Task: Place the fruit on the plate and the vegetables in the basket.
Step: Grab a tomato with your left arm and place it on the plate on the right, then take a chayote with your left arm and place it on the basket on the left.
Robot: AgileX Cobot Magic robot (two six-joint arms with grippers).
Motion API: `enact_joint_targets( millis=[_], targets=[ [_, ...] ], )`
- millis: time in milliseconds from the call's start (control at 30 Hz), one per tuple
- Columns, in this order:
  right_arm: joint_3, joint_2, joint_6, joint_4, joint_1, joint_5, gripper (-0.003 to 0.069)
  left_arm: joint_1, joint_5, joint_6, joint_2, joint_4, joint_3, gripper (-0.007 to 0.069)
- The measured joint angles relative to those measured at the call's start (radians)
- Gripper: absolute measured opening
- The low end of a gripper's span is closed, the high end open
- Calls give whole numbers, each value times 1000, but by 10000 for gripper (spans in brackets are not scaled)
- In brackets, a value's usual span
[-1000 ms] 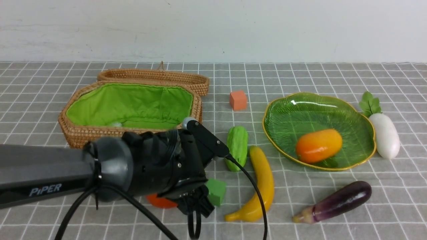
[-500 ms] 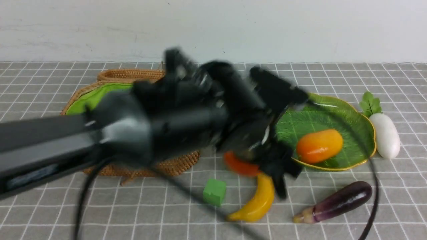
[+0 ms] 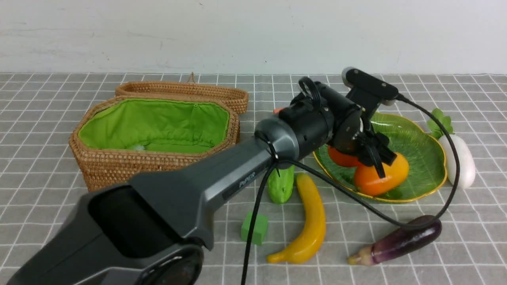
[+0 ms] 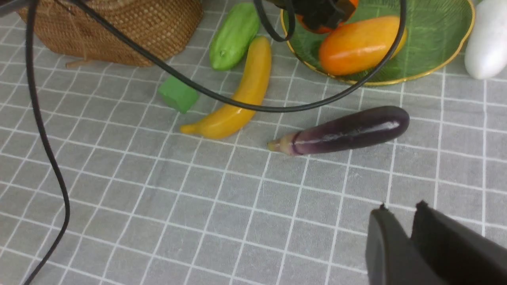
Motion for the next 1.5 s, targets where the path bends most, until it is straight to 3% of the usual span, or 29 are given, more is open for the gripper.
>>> enact_joint_targets(
  millis=[133,267,400,533,700,1133,1300,1400,1500],
  targets=[
    [0,0,0,2,0,4,108,0,18,-16,-12,-7,-5,645],
    [0,0,0,2,0,4,108,0,134,-19,-73,-13,-5,662],
    [0,0,0,3,0,4,108,0,398,-37,-179,-13,-12,605],
    [0,0,0,7,0,2,108,4,618,-103,-233,16,-12,485],
    [0,0,0,9,0,1,110,17,612,-134,-227,40,79,430],
    [0,0,0,32,0,1,119,104,411,-207,-90,100,135,481],
    [0,0,0,32,0,1,122,104,401,-209,-44,108,135,476],
    [0,0,0,32,0,2,122,104,400,-211,-34,103,135,422],
    [0,0,0,33,0,2,122,101,446,-205,-42,102,111,417]
  ],
)
